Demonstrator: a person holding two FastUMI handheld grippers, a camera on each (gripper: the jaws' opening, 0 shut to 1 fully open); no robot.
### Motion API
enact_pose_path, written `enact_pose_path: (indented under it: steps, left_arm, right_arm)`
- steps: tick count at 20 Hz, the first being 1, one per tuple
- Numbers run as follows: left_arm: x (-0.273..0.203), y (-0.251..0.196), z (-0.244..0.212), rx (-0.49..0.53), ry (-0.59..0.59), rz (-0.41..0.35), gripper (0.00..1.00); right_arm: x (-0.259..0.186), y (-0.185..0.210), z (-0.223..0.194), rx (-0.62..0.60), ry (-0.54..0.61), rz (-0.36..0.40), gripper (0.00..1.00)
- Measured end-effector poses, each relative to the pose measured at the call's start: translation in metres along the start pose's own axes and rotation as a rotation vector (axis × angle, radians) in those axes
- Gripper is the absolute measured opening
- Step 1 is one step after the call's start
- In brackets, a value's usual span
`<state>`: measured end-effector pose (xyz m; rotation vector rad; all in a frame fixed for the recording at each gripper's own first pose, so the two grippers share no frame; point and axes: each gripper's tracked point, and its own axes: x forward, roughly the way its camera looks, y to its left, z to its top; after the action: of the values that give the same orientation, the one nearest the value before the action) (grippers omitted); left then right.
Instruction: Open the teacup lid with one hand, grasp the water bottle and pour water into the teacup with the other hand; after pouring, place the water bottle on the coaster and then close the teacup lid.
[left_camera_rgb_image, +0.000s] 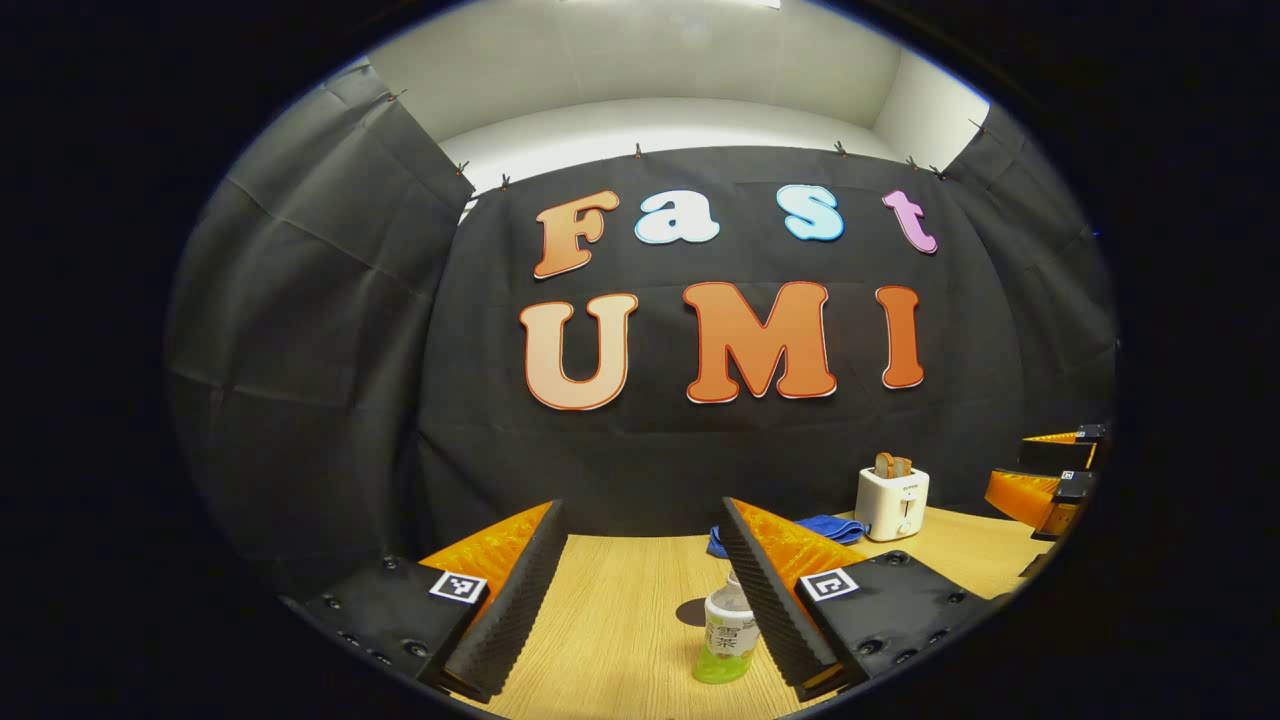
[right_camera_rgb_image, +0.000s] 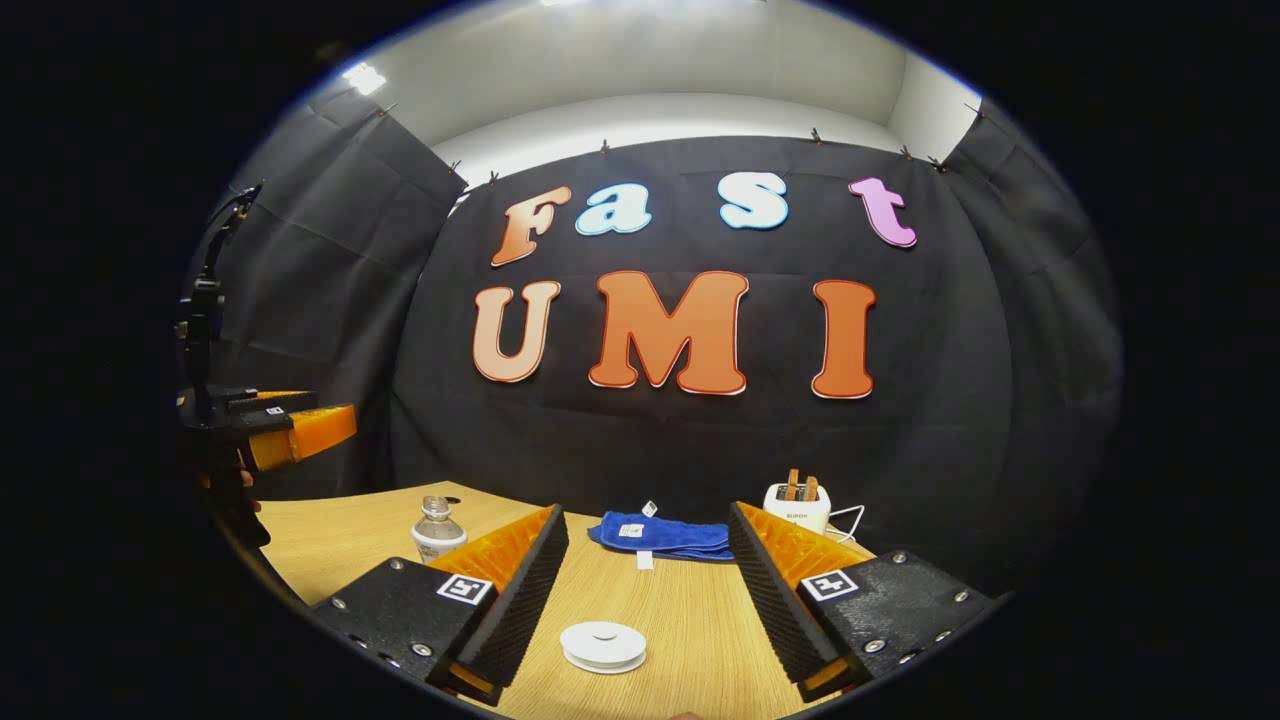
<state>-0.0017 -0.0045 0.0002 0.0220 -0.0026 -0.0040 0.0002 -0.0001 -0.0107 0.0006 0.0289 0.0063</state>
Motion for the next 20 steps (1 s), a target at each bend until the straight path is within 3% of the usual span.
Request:
enact_pose_path:
  steps: [10,20]
  left_arm:
    - [-0.005,-0.007,-0.011,0.008,0.014,-0.017,0.96]
    - [-0.011,-0.007,-0.029,0.037,0.050,-0.022,0.98]
  right_arm:
    - [0.011,0.017,-0.035,-0.004,0.084,0.039,0.96]
    - [0.031,0.041,-0.127,-0.027,0.314,0.119,0.93]
